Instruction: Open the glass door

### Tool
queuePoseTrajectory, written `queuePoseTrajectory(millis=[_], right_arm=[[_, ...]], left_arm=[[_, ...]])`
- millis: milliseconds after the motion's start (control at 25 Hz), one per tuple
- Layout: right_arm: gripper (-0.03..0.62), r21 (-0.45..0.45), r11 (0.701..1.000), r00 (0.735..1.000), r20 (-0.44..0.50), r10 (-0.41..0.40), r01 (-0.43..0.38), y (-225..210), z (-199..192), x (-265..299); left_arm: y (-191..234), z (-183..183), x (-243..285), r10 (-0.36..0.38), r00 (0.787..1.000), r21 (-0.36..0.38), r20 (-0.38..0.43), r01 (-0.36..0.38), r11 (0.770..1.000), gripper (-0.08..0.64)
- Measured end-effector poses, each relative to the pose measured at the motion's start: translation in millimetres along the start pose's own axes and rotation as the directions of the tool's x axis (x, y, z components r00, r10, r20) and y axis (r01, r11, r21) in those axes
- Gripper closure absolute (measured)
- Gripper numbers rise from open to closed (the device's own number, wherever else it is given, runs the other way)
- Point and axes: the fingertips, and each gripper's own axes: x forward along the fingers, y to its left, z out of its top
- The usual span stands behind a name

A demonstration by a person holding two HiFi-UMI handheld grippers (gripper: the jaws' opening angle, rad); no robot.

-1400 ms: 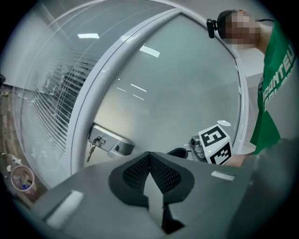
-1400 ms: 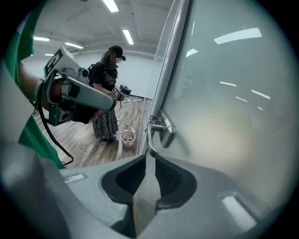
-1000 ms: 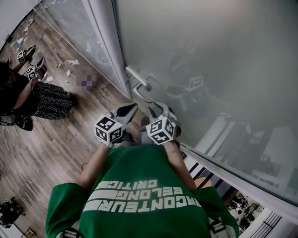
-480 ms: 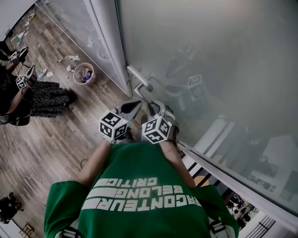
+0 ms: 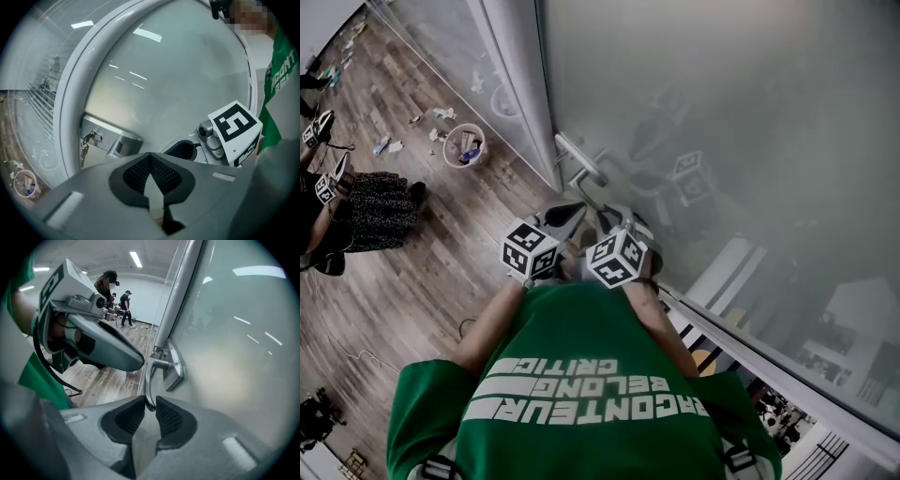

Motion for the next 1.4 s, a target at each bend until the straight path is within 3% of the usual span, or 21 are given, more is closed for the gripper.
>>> queuePoseTrajectory(millis=[840, 1160, 1400], right_arm=[[0.52, 0.028, 0.999, 0.999, 0.012, 0.04, -0.04, 3, -6, 0], [0.515, 0.094, 0.993, 0.997, -0.014, 0.079, -0.077, 2, -15, 35], [0.517, 0.082, 0.995, 0.998, -0.02, 0.053, -0.051, -1, -17, 50]], left_arm=[[-10, -17, 31, -0.009, 0.993, 0.025, -0.116, 0.012, 1.0, 0.545], [3, -27, 45, 0.026, 0.983, 0.016, -0.181, -0.024, 1.0, 0.545], [12, -36, 49, 0.057, 0.977, 0.012, -0.207, -0.056, 0.998, 0.543]])
